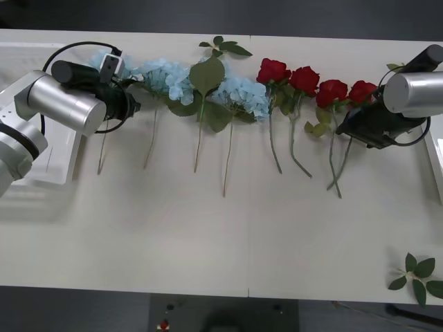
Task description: Put the red flowers into the right box and the blue flowers into the left box
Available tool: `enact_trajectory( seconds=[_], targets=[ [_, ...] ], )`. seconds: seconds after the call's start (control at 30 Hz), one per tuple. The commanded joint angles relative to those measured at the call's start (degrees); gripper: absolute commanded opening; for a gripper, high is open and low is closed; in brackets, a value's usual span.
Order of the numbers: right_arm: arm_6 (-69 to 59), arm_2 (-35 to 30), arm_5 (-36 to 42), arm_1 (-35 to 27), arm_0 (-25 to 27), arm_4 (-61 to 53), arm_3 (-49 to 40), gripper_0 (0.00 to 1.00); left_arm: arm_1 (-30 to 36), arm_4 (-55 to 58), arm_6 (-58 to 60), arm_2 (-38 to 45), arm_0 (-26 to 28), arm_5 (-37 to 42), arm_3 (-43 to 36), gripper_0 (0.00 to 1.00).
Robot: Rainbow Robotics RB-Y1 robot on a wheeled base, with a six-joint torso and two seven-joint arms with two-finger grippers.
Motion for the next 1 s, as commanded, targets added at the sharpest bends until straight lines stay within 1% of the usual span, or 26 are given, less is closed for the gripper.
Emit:
enact_trajectory(
  seconds=[0.03, 0.3, 0.33, 0.37, 0.4, 0.43, 0.47, 0.5, 0.8, 0.93, 0.97, 1.0],
  targets=[
    [1.84, -0.35, -1.45, 0.56, -1.43, 0.86, 0.41, 0.86, 0.99, -0.22, 1.23, -0.51, -2.04, -1.52, 0.33, 1.00],
    [1.93, 1.76, -1.98, 1.00, -1.43, 1.47, 0.94, 0.85, 1.08, -1.71, 1.41, -0.51, -1.95, -1.43, 0.50, 1.00],
    [1.93, 2.73, -2.51, 1.00, -1.43, 1.56, 0.85, 0.81, 1.08, -2.68, 1.50, -0.51, -1.95, -1.52, 0.77, 1.00],
    [2.02, 3.61, -2.95, 1.09, -1.43, 1.56, 0.94, 0.69, 1.08, -3.56, 1.59, -0.51, -1.95, -1.52, 1.03, 1.00],
    [2.02, 4.05, -3.12, 1.09, -1.43, 1.73, 0.85, 0.60, 1.08, -4.08, 1.59, -0.51, -1.95, -1.60, 1.12, 1.00],
    [2.02, 4.49, -3.30, 1.09, -1.43, 2.00, 0.85, 0.42, 1.17, -4.79, 1.67, -0.42, -1.95, -1.87, 1.47, 1.00],
    [2.10, 5.19, -3.47, 1.18, -1.43, 2.53, 0.76, 0.13, 1.26, -5.58, 1.76, -0.42, -1.95, -2.31, 1.82, 1.00],
    [2.02, 5.36, -3.47, 1.27, -1.43, 2.70, 0.76, 0.00, 1.34, -5.93, 1.85, -0.51, -1.95, -2.48, 2.09, 1.00],
    [2.10, 5.28, -3.30, 1.18, -1.43, 4.28, 0.67, 0.00, 1.08, -6.02, 2.46, -0.51, -1.86, -2.57, 4.02, 1.00],
    [2.63, 4.31, -1.80, -0.76, -2.31, 4.28, -0.56, 0.00, 0.46, -4.87, 2.82, -0.59, -1.24, -2.57, 4.55, 1.00],
    [2.81, 4.05, -1.28, -1.28, -2.66, 4.28, -1.00, 0.00, 0.46, -4.26, 2.82, -0.59, -1.16, -2.66, 4.63, 0.94],
    [3.16, 3.08, 0.30, -2.87, -3.36, 4.20, -2.23, 0.00, 0.38, -2.85, 2.82, -0.68, -1.16, -2.57, 4.63, 0.28]
  ],
)
